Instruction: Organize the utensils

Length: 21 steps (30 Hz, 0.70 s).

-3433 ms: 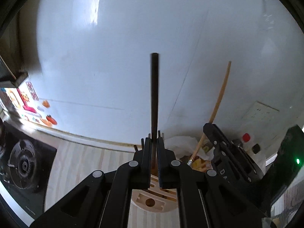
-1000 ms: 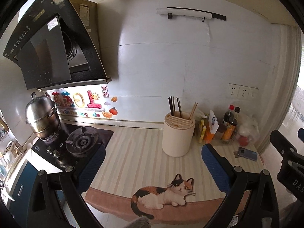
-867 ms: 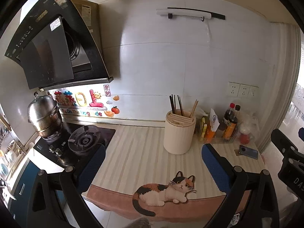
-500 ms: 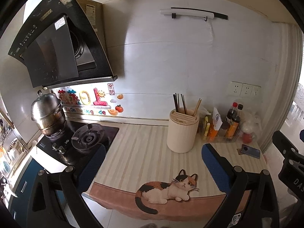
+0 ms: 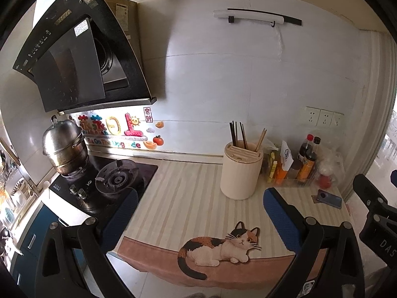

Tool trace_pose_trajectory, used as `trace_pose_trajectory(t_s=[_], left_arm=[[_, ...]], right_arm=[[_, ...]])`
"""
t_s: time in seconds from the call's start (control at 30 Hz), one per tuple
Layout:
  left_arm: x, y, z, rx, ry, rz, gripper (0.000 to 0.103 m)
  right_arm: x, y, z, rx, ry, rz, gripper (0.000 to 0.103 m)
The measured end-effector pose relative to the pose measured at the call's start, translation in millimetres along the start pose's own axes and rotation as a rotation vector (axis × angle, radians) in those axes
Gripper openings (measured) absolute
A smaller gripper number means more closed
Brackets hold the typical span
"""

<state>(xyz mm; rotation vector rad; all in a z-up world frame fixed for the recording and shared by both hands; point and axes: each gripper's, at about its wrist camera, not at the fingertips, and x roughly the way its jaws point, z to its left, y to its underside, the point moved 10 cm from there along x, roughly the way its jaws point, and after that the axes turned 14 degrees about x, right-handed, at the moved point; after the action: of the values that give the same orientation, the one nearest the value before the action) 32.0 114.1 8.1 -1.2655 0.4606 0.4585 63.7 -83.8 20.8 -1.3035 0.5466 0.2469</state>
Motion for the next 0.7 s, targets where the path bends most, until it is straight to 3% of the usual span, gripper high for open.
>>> trace_pose_trajectory(t_s=[0.7], left_arm=[[1.6,2.8,-5.9,0.004,0.005,0.013,0.103]], right_arm=[[10.5,4.8,-0.1,0.004,0.006,0.021,0.103]])
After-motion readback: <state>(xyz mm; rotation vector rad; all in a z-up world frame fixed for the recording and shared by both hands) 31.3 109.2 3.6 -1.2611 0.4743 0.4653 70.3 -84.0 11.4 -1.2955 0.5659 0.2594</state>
